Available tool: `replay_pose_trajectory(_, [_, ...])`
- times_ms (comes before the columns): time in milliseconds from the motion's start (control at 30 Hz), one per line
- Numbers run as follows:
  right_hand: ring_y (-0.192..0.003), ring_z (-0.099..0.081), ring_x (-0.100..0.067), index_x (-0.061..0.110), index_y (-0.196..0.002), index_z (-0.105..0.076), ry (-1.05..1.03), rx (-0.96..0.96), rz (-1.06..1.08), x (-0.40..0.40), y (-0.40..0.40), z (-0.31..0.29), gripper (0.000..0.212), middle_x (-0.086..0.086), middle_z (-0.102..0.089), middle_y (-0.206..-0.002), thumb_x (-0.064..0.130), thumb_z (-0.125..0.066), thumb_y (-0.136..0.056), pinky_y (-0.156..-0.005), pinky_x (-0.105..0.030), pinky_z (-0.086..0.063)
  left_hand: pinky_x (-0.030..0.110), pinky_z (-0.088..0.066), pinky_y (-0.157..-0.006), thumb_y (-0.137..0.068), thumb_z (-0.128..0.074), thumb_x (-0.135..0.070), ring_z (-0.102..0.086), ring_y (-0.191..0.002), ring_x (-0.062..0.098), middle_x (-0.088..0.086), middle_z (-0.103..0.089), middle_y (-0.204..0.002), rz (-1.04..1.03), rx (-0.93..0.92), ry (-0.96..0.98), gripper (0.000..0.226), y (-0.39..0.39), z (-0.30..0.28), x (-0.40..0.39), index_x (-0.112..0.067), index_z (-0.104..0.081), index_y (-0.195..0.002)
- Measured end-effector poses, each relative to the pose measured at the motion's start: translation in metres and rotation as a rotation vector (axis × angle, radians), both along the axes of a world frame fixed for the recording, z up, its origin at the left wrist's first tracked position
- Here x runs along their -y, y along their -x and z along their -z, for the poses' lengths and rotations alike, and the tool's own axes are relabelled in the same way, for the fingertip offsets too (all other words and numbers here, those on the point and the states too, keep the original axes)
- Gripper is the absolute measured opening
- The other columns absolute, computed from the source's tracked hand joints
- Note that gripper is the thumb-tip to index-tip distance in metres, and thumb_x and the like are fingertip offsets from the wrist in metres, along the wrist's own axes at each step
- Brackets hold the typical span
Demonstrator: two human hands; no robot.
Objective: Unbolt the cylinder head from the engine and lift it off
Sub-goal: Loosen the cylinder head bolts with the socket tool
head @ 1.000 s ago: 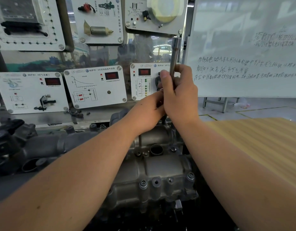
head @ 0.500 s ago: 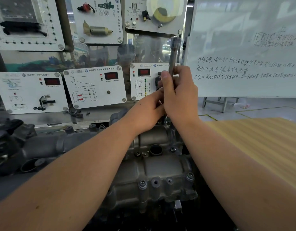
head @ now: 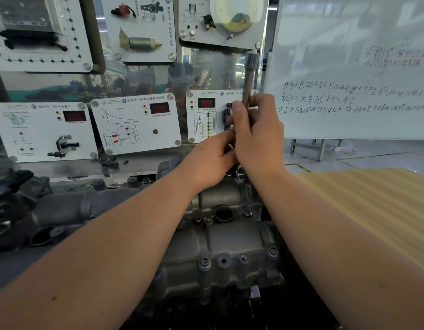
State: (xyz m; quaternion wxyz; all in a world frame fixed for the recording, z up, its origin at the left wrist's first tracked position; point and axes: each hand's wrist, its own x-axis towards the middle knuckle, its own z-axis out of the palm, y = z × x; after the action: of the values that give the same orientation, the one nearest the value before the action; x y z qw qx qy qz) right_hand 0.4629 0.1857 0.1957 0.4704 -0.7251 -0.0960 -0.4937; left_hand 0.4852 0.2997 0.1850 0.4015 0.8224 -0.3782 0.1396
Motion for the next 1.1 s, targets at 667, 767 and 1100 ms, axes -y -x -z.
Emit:
replay_pose_trajectory(667, [-0.084,-0.066,-0.014,0.012,-0.109,-0.061,0.027,0.011,0.056,-0.0025,-0.0005,-0.0002,0.025,0.003,-0.071,-0.092,0.029,-0.043,-0.108,-0.077,-0.033,-0.052,0.035,-0.055,-0.088,-0.106,-0.045,-0.026,-0.068,-0.095,0.010,-0.005,-0.073,-0.103,0.012,-0.013,0.011,0.018,0.0008,0.0015,-0.0005,-0.037,-0.058,-0.112])
replay_pose_trajectory(767, [-0.083,-0.066,-0.011,0.012,-0.111,-0.062,0.025,-0.013,0.046,-0.0026,-0.0006,-0.0005,0.028,0.005,-0.070,-0.090,0.031,-0.041,-0.109,-0.075,-0.029,-0.050,0.029,-0.055,-0.081,-0.105,-0.046,-0.025,-0.067,-0.088,0.004,-0.007,-0.072,-0.099,0.008,-0.010,-0.007,0.018,0.0007,0.0009,-0.0014,-0.040,-0.056,-0.109])
replay_pose_trajectory(1100, [-0.081,-0.065,-0.011,0.014,-0.111,-0.060,0.039,0.011,0.047,-0.0007,-0.0012,-0.0003,0.021,0.007,-0.069,-0.089,0.030,-0.047,-0.106,-0.069,-0.026,-0.049,0.038,-0.057,-0.082,-0.104,-0.047,-0.024,-0.069,-0.088,0.010,-0.002,-0.073,-0.099,0.007,-0.040,0.019,0.019,-0.0005,0.0012,0.0000,-0.036,-0.061,-0.109])
